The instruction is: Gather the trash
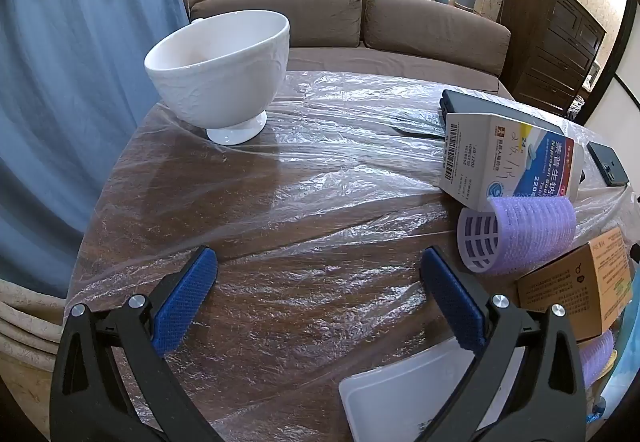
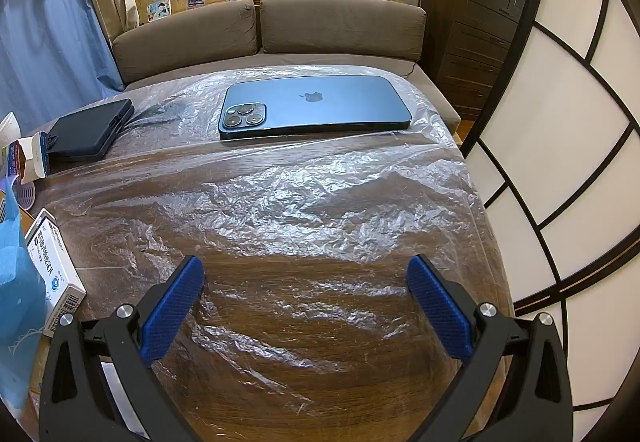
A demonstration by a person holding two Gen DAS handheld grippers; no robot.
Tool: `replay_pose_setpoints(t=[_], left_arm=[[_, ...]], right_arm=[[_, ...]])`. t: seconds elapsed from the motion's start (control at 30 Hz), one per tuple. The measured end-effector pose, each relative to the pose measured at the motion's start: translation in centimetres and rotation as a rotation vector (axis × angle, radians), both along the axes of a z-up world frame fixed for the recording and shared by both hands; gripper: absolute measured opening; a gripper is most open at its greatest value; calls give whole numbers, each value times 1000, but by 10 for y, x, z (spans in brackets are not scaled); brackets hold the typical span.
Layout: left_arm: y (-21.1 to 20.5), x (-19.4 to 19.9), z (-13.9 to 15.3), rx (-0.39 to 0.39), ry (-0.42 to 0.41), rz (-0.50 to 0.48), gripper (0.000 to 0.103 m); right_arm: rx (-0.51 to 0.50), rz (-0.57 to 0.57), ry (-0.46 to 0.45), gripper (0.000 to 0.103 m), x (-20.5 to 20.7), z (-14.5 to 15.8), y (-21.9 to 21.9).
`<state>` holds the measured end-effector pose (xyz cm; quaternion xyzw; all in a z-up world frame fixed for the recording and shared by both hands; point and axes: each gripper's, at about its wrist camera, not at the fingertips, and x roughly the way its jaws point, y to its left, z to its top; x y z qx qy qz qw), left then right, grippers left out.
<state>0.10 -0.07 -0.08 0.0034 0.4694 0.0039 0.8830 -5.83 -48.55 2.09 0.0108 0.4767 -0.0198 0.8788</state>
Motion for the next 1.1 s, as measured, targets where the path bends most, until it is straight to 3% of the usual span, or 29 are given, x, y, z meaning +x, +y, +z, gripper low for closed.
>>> replay_pose_setpoints(t=[1.1], left_arm=[[1, -1, 0, -10, -15, 0, 102]], right_arm=[[1, 0, -10, 99, 0, 1, 0]])
